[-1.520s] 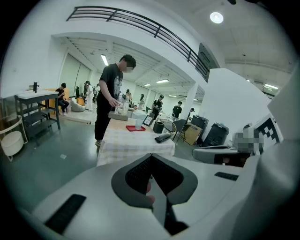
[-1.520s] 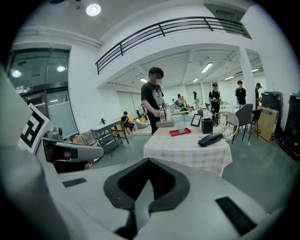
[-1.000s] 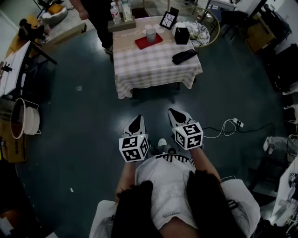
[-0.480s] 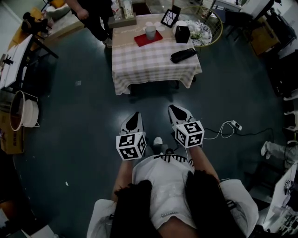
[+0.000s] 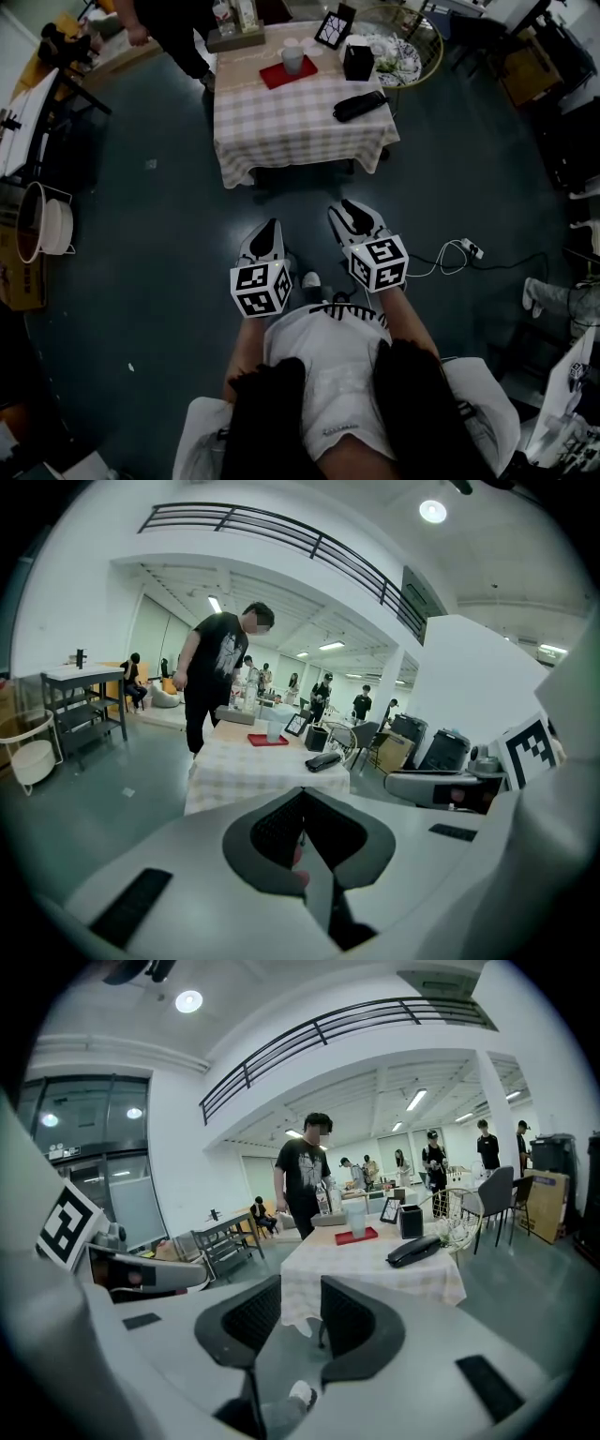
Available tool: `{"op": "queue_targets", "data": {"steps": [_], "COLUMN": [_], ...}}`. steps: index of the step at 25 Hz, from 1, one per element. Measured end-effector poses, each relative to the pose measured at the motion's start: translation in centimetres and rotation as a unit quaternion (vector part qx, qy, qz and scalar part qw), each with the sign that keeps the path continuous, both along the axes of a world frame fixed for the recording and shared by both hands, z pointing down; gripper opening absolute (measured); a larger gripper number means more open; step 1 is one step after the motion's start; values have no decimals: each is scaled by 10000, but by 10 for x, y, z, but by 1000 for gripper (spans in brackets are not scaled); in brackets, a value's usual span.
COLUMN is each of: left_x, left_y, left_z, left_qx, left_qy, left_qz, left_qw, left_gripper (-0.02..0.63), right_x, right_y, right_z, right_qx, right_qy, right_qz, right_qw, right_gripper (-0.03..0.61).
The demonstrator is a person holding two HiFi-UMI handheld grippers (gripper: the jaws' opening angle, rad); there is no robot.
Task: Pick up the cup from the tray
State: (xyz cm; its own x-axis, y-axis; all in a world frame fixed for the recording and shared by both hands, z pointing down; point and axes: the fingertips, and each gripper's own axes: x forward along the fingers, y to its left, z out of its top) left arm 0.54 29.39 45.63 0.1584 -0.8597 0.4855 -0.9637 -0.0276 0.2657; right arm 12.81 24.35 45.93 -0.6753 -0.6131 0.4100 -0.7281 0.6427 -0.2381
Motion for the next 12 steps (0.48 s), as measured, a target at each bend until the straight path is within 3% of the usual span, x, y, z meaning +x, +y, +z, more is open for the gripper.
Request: {"op": "queue_targets", "data": {"steps": [12], "left_x": [-8], "left_y": [-41], "left_z": [3], "left_qx": [22], "left_qy": [-49], "left_qz": [234], "left_qw": [9997], "left_gripper": [6], "right_x": [-8], "right_y": [-37], "right_z": [7], "right_qx": [31], "right_qy": [79], "right_qz": [146], "right_qw": [9999], "right_gripper": [169]}}
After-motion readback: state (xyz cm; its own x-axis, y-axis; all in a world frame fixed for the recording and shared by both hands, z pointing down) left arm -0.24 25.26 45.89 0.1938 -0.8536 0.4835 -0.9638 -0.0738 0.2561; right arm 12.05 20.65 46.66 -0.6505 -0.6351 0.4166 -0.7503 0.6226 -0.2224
